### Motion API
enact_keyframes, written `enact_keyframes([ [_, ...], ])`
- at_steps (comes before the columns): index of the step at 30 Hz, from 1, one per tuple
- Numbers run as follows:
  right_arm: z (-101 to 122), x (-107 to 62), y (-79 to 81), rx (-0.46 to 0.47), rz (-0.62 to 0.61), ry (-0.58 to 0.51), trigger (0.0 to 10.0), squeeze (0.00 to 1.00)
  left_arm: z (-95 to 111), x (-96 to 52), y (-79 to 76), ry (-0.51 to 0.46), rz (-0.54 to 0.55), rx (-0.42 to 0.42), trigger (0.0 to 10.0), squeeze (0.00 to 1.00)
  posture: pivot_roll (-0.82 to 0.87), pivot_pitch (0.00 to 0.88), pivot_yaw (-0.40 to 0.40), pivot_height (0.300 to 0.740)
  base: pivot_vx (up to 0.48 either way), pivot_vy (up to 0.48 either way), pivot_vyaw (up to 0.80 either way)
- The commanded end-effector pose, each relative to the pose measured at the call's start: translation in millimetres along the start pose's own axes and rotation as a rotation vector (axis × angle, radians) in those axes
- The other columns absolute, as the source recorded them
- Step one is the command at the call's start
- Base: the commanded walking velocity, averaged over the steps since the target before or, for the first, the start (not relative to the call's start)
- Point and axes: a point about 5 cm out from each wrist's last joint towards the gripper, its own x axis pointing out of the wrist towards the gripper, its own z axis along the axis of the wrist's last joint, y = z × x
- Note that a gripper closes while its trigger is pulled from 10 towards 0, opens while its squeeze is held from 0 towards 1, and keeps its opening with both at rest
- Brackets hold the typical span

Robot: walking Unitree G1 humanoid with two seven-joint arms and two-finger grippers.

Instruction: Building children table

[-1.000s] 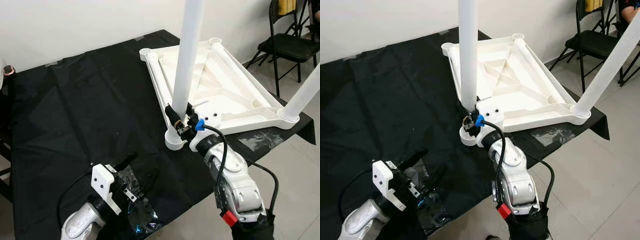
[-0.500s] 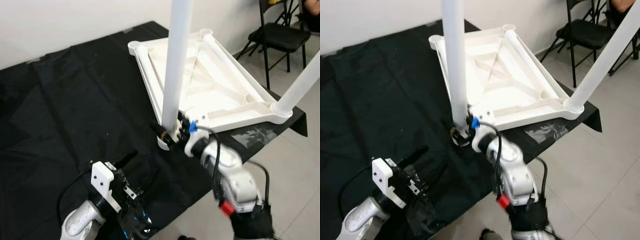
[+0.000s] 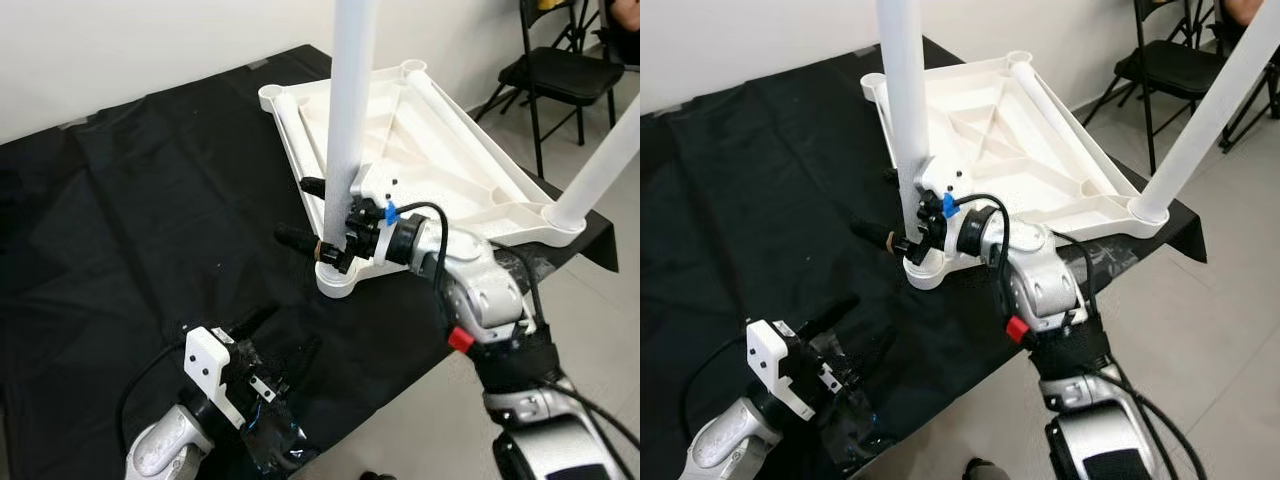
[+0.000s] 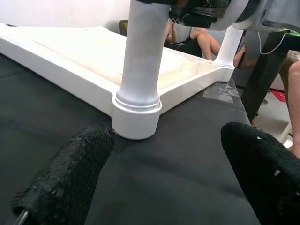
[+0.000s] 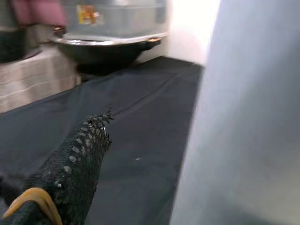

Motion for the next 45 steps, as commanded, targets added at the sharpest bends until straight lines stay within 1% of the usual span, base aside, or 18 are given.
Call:
enact_keyframes([
  [1, 1, -2.0, -2.0, 0.01, 0.036, -0.028, 10.0, 0.0, -2, -3.7, -0.9, 0.021, 0.002, 0.002, 10.0, 0.0, 0.04, 0.207, -0.012, 0.74, 0.0, 0.0, 0.0],
  [4, 1, -6.0, -6.3, 0.017, 0.064, -0.024, 10.0, 0.0, -2, -4.4, -1.3, 0.022, 0.001, 0.001, 10.0, 0.0, 0.05, 0.209, -0.01, 0.74, 0.0, 0.0, 0.0],
  [5, 1, -8.6, -8.4, 0.017, 0.08, -0.018, 7.0, 0.0, -2, -4.8, -1.5, 0.023, 0.001, 0.001, 10.0, 0.0, 0.05, 0.211, -0.008, 0.74, 0.0, 0.0, 0.0],
  [6, 0, -11.6, -10.0, 0.027, 0.095, -0.015, 2.5, 0.0, -2, -5.1, -1.5, 0.024, 0.001, 0.001, 10.0, 0.0, 0.05, 0.214, -0.006, 0.74, 0.0, 0.0, 0.0],
  [7, -1, -13.1, -11.8, 0.033, 0.109, -0.015, 2.5, 0.0, -1, -5.3, -1.5, 0.025, 0.001, 0.001, 10.0, 0.0, 0.05, 0.214, -0.006, 0.74, 0.0, 0.0, 0.0],
  [8, -2, -16.9, -13.0, 0.038, 0.13, -0.005, 0.0, 0.0, -1, -6.1, -1.3, 0.026, 0.002, 0.001, 10.0, 0.0, 0.05, 0.211, 0.002, 0.74, 0.0, 0.0, 0.0],
  [16, -9, -26.8, -14.5, 0.039, 0.147, 0.028, 0.0, 0.0, 0, -7.1, -1.0, 0.031, -0.004, -0.002, 10.0, 0.0, 0.05, 0.226, 0.012, 0.74, 0.0, 0.0, 0.0],
  [23, -31, -24.1, -4.9, 0.065, 0.016, 0.072, 0.0, 0.0, 0, -7.1, -0.4, 0.029, -0.003, -0.006, 10.0, 0.0, 0.04, 0.224, 0.01, 0.74, 0.0, 0.0, 0.0],
  [24, -42, -18.3, -3.9, 0.085, -0.127, 0.105, 0.0, 0.0, 0, -6.8, -0.1, 0.029, -0.002, -0.007, 10.0, 0.0, 0.04, 0.225, 0.002, 0.74, 0.0, 0.0, 0.0],
  [25, -56, -24.3, -19.7, 0.117, -0.672, 0.185, 0.0, 0.0, -1, -6.6, 0.6, 0.029, -0.002, -0.007, 10.0, 0.0, 0.03, 0.223, -0.008, 0.74, 0.0, 0.0, 0.0],
  [26, -56, -24.3, -19.7, 0.117, -0.672, 0.185, 0.0, 0.0, -1, -6.6, 0.6, 0.029, -0.002, -0.007, 10.0, 0.0, 0.03, 0.223, -0.008, 0.74, 0.0, 0.0, 0.0],
  [27, -66, -34.3, -8.8, 0.146, -0.929, 0.2, 0.0, 0.0, -1, -6.2, 0.6, 0.029, -0.003, -0.005, 10.0, 0.0, 0.04, 0.223, -0.014, 0.74, 0.0, 0.0, 0.0],
  [30, -72, -28.6, 19.4, 0.17, -0.97, 0.206, 0.0, 0.0, -1, -5.5, 1.6, 0.03, -0.003, -0.004, 10.0, 0.0, 0.05, 0.225, -0.008, 0.74, 0.0, 0.0, 0.0],
  [32, -75, -2.4, 65.0, 0.217, -0.728, 0.183, 0.0, 0.0, -1, -4.1, 2.8, 0.029, 0.0, -0.002, 10.0, 0.0, 0.02, 0.214, 0.007, 0.74, 0.0, 0.0, 0.0],
  [40, -75, -2.4, 65.0, 0.217, -0.728, 0.183, 0.0, 0.0, -1, -4.1, 2.8, 0.029, 0.0, -0.002, 10.0, 0.0, 0.02, 0.214, 0.007, 0.74, 0.0, 0.0, 0.0],
  [41, -75, 3.3, 67.5, 0.221, -0.675, 0.18, 3.1, 0.0, -2, -2.9, 3.1, 0.031, -0.002, 0.0, 10.0, 0.0, 0.04, 0.208, -0.013, 0.74, 0.0, 0.0, 0.0],
  [42, -71, 6.9, 61.7, 0.216, -0.627, 0.164, 10.0, 0.0, -3, -2.1, 3.6, 0.029, 0.006, 0.004, 10.0, 0.0, 0.03, 0.191, -0.014, 0.74, 0.0, 0.0, 0.0],
  [45, -64, 10.5, 53.3, 0.202, -0.545, 0.132, 10.0, 0.0, -4, -1.4, 4.0, 0.027, 0.013, 0.007, 10.0, 0.0, 0.03, 0.187, -0.013, 0.74, 0.0, 0.0, 0.0],
])
